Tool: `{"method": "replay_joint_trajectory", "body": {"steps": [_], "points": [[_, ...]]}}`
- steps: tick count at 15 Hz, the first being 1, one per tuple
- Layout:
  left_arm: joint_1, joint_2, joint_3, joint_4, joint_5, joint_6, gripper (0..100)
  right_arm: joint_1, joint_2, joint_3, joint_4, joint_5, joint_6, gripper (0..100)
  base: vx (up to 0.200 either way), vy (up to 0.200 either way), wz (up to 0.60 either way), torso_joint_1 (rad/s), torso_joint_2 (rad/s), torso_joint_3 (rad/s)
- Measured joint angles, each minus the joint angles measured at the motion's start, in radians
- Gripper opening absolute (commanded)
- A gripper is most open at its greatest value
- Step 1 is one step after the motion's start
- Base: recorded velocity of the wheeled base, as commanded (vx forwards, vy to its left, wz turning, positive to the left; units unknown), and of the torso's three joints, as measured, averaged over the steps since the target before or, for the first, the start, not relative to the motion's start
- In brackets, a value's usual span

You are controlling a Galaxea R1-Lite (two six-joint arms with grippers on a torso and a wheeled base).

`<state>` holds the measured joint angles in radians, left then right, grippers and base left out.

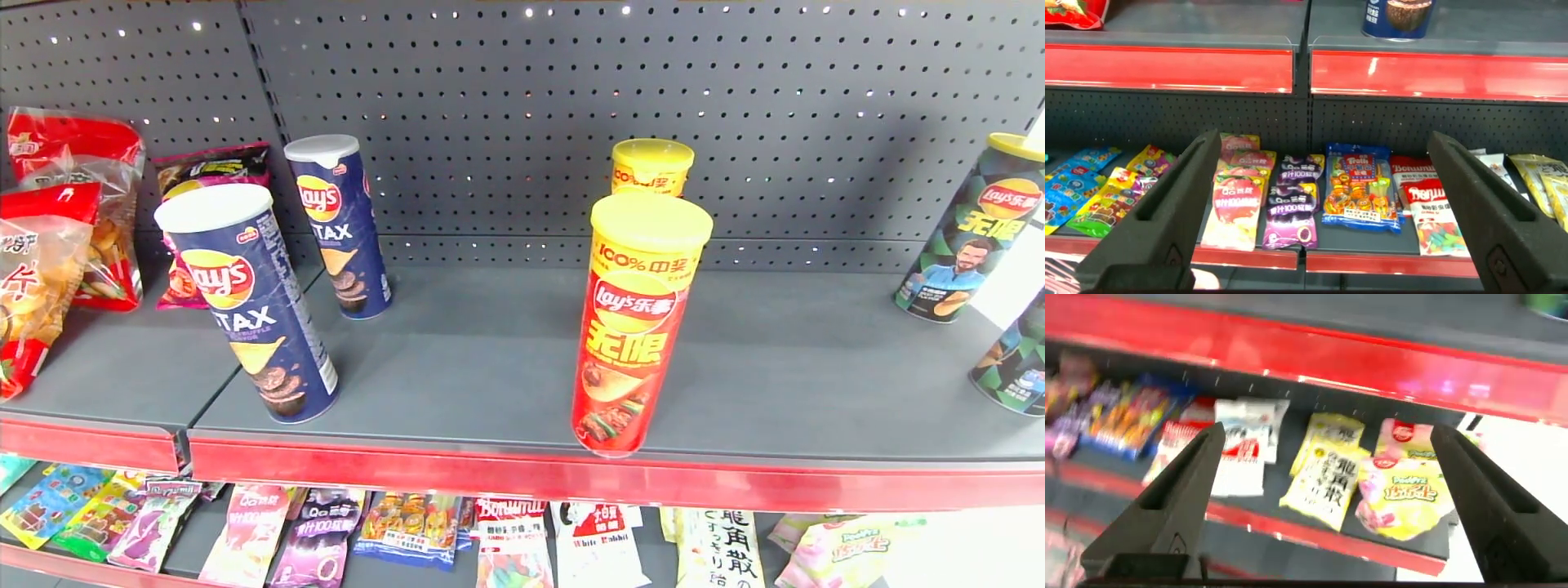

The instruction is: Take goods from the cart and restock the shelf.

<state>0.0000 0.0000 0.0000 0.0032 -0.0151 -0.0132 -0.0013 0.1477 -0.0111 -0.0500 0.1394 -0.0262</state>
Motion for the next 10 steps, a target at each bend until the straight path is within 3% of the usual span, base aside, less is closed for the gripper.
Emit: {"method": "replay_joint_trajectory", "body": {"steps": [4, 10], "points": [[0.0, 0.0, 0.0, 0.0, 0.0, 0.0, 100, -0.008, -0.105, 0.01, 0.043, -0.156, 0.04, 100, 0.0, 0.0, 0.0, 0.0, 0.0, 0.0], [0.0, 0.0, 0.0, 0.0, 0.0, 0.0, 100, -0.001, -0.145, 0.011, 0.054, -0.155, 0.018, 100, 0.0, 0.0, 0.0, 0.0, 0.0, 0.0]]}}
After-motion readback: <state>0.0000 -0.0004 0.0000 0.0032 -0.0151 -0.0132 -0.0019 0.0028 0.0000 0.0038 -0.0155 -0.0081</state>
